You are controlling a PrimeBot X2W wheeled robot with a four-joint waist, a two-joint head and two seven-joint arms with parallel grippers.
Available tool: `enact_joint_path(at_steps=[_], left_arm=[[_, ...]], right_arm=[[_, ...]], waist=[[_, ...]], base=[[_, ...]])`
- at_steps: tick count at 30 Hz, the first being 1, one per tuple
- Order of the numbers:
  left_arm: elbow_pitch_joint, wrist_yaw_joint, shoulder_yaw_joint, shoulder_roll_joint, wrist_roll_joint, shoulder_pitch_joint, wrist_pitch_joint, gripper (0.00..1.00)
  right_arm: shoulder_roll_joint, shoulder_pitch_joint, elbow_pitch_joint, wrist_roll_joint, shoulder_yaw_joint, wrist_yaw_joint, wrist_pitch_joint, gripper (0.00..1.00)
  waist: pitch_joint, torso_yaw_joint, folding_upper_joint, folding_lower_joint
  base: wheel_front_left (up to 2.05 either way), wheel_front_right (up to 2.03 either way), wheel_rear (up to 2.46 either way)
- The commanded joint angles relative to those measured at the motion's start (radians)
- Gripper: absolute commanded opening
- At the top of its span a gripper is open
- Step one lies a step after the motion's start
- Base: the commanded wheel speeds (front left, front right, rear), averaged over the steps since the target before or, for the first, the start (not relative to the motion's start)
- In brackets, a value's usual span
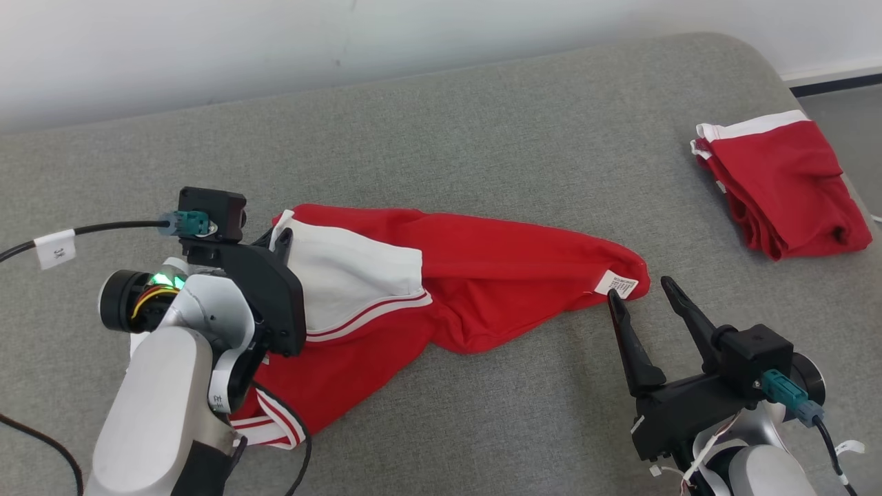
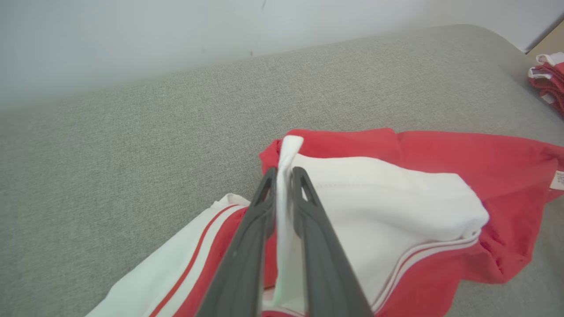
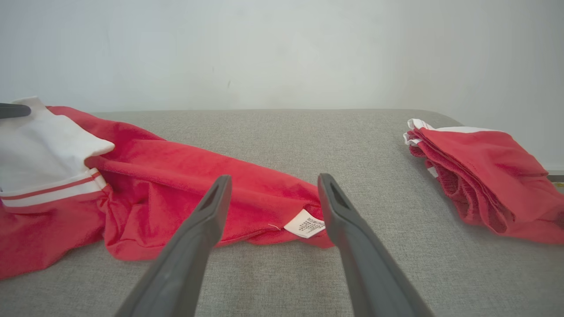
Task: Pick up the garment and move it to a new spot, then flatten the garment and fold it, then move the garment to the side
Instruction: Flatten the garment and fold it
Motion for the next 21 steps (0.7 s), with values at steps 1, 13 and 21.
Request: enact_joint_path(at_steps=[1,13,21], left_arm=[[-0.013,-0.002,-0.006,0.005,-0.004,0.003,0.004,0.27],[-0.062,0.007,-0.032,0.008,-0.002,0.018,0.004,0.0],[-0.151,0.035,-0.002,0.019,-0.008,0.052,-0.074,0.0]], right_arm=[[0.004,-0.009,0.002,0.0,0.004,-0.002,-0.004,1.0],[-0.006,-0.034,0.006,0.006,0.008,-0.002,-0.002,1.0],[-0.022,-0.037,-0.005,-0.001,-0.041,-0.002,0.02,1.0]], waist=[[0.003,0.003,-0.0002,-0.0002],[0.017,0.007,-0.0002,-0.0002],[0.021,0.028,-0.0002,-0.0002]], base=[[0.0,0.0,0.0],[0.0,0.0,0.0],[0.0,0.0,0.0]])
